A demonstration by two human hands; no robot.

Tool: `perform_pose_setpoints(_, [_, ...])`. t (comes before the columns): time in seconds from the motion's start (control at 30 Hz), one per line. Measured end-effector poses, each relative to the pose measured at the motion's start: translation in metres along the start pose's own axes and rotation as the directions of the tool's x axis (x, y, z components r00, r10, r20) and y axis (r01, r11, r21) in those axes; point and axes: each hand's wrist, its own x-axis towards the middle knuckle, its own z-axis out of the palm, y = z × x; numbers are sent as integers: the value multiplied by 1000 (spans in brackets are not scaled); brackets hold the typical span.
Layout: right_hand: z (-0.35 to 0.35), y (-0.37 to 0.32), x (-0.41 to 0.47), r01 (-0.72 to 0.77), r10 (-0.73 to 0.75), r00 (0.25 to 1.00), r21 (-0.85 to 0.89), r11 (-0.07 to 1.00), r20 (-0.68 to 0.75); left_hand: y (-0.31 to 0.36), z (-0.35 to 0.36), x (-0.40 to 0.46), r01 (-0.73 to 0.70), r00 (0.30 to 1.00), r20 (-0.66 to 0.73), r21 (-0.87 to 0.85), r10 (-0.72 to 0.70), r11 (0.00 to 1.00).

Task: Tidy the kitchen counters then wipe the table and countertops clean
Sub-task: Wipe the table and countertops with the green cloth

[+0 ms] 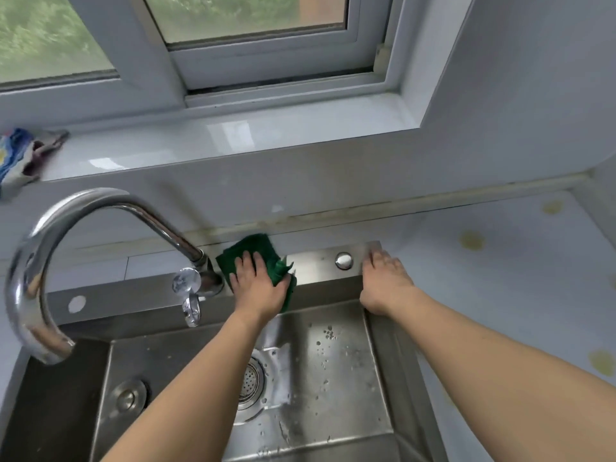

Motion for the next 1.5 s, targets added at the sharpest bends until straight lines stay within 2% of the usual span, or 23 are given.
perform_pose_setpoints(0.07, [10,8,7,-12,13,1000,-39,999,15,15,5,6,27,999,-29,-6,-28,1000])
perform_pose_setpoints(0.17, [23,9,12,-4,2,1000,-79,997,-27,43,9,22,42,999,8,-30,-42,999])
perform_pose_setpoints(0.27, [28,16,14,31,-36,996,-59,998,-80,64,16,31,75,997,14,-61,-74,995])
perform_pose_setpoints(0.33, [30,29,15,126,-112,986,114,986,-122,70,16,31,99,995,24,-73,-97,992])
perform_pose_setpoints(0.4, [33,51,13,213,-160,970,328,920,-180,82,14,29,100,993,67,-89,-94,991])
perform_pose_setpoints(0.47, [34,73,5,240,-157,960,392,888,-233,105,14,26,71,991,120,-97,-59,993])
perform_pose_setpoints(0.63, [48,116,-15,60,81,927,356,933,-367,176,31,13,-46,970,233,-73,61,996])
perform_pose_setpoints(0.77, [68,161,-26,-94,211,903,307,947,-374,225,50,3,-186,945,277,16,174,982])
perform_pose_setpoints(0.9, [84,211,-27,-277,414,807,348,896,-422,261,76,-6,-282,912,320,33,257,959])
perform_pose_setpoints(0.97, [88,237,-20,-347,484,781,370,862,-395,273,87,-5,-230,939,262,-10,224,973])
perform_pose_setpoints(1.03, [92,257,-12,-374,491,806,358,856,-331,281,101,-3,-184,974,131,-28,186,983])
perform_pose_setpoints(1.1, [95,263,-7,-366,467,818,321,873,-336,283,113,-4,-187,981,-39,19,188,982])
perform_pose_setpoints(1.17, [99,263,-6,-368,466,801,305,878,-376,286,121,-7,-198,967,-140,106,211,975])
perform_pose_setpoints(1.33, [103,269,0,-352,458,783,306,885,-422,294,128,-3,-169,957,-197,212,212,962])
perform_pose_setpoints(1.5, [107,269,1,-348,452,770,296,889,-451,294,132,-2,-161,951,-220,248,217,955])
